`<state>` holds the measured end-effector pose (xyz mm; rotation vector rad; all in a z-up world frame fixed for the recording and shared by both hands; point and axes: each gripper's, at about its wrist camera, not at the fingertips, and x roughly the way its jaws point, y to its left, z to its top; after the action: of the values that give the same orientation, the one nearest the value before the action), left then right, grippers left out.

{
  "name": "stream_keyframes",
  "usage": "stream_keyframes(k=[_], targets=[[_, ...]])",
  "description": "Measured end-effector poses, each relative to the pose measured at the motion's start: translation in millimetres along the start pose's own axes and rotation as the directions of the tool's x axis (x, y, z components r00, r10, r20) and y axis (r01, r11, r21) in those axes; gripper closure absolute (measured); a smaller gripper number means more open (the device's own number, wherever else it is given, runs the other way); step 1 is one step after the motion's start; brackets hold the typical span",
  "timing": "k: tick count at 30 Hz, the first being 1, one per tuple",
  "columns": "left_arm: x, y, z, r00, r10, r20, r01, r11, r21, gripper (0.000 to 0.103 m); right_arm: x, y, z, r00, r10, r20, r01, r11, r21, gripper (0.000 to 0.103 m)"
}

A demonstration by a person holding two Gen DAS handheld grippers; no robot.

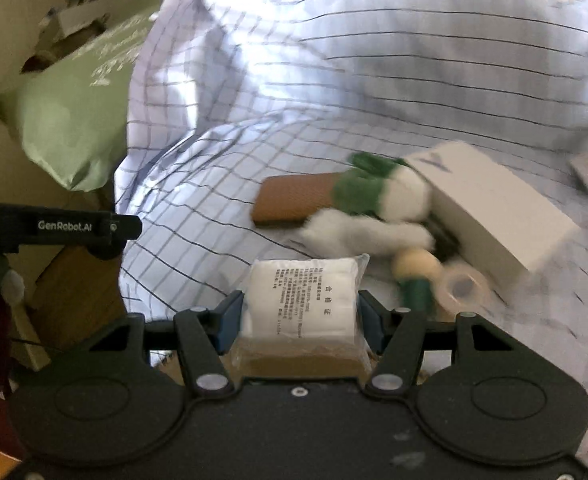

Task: Organize soft objects
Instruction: 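Carry packet and stopper back toward woven basket with both tools, then lower stopper into basket with left tool while right tool lowers packet in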

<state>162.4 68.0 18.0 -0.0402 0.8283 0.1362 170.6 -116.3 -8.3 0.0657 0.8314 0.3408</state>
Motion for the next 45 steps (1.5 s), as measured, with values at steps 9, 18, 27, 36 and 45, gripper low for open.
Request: stream_keyframes(k=[9, 18, 27, 36, 45], targets=[[-32, -46, -35, 0.995, -0.098, -0.012, 0.099, 0.989, 0.106, 0.048, -66, -17, -62, 0.987, -0.14, 0.081, 0.121, 0.972, 0.203, 0.043], [-50, -72, -72, 0.986, -0.158, -0.048, 0.163, 0.978, 0.128, 0.048, -114, -10, -99, 0.967, -0.199, 0.16, 0.146, 0.944, 0.297, 0.043], [-60, -83, -91, 0.985, -0.164, -0.051, 0.169, 0.977, 0.129, 0.048, -136, 2, -112, 0.954, -0.226, 0.199, 0.155, 0.935, 0.319, 0.043], [-63, -88, -105, 0.987, -0.148, -0.055, 0.155, 0.979, 0.136, 0.048, -143, 5, -117, 0.948, -0.264, 0.178, 0.192, 0.92, 0.343, 0.043], [-56, -85, -109, 0.988, -0.134, -0.072, 0.143, 0.982, 0.128, 0.048, -131, 8, -117, 0.952, -0.275, 0.131, 0.22, 0.918, 0.329, 0.043]])
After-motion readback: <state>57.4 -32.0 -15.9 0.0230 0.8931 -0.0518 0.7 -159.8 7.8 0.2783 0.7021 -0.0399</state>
